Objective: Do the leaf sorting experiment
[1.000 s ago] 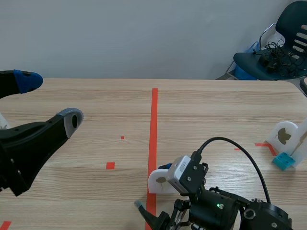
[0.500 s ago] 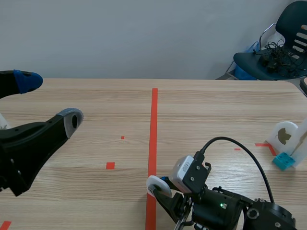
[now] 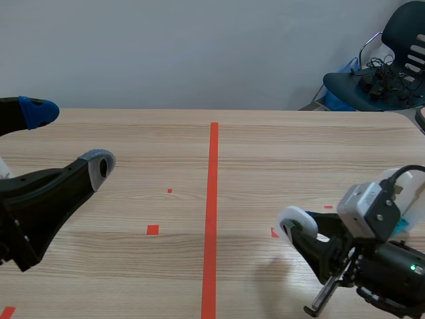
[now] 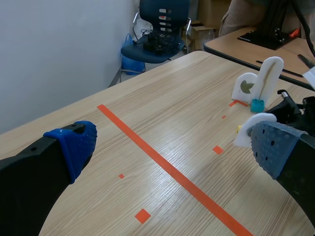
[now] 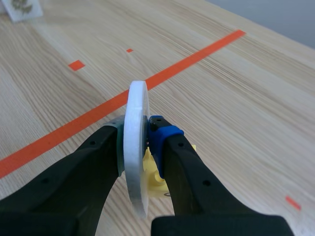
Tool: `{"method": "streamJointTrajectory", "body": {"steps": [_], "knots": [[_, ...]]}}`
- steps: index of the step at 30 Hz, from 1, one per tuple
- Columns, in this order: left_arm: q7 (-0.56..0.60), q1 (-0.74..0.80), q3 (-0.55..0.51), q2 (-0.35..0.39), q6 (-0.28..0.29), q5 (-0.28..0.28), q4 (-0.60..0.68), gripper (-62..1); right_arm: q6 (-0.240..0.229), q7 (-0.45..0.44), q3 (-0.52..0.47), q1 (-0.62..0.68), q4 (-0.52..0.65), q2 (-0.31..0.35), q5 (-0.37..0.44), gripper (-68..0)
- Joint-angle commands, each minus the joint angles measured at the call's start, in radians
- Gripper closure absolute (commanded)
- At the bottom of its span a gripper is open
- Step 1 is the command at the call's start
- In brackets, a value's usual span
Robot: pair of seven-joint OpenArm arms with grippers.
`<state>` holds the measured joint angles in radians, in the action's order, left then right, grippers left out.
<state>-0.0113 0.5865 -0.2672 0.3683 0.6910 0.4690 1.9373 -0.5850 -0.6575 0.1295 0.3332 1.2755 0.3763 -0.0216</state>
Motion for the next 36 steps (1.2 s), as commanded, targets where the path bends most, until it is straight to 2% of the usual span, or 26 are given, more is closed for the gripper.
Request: {"method": "streamJointTrajectory", "body": {"steps": [1,4,10,12,19,24,33,36], "knots": [[0.013,-0.006,-0.002,-0.007,0.004,0.01,0.005,-62.3,0.0,-0.01,-0.031,0.014,-0.003,0.001,0.059,-6.1],[0.013,-0.006,-0.002,-0.007,0.004,0.01,0.005,-62.3,0.0,0.026,-0.119,0.05,-0.005,0.001,0.126,-6.2],[0.014,-0.008,-0.002,-0.007,0.004,0.01,0.005,-62.3,0.001,0.065,-0.224,0.033,-0.045,0.0,0.162,-6.2],[0.014,-0.008,-0.002,-0.007,0.004,0.01,0.005,-62.3,0.012,0.102,-0.232,0.009,-0.08,0.0,0.165,-6.2],[0.014,-0.008,-0.002,-0.007,0.004,0.01,0.005,-62.3,0.025,0.102,-0.232,-0.122,-0.235,0.001,0.19,-6.2],[0.014,-0.008,-0.002,-0.007,0.004,0.01,0.005,-62.3,0.117,0.129,-0.232,-0.184,-0.293,0.0,0.19,-6.1],[0.014,-0.008,-0.002,-0.007,0.004,0.01,0.005,-62.3,0.13,0.141,-0.231,-0.221,-0.396,0.001,0.19,-6.3],[0.014,-0.008,-0.002,-0.007,0.004,0.01,0.005,-62.3,0.155,0.154,-0.231,-0.213,-0.403,0.001,0.191,-6.9]]}}
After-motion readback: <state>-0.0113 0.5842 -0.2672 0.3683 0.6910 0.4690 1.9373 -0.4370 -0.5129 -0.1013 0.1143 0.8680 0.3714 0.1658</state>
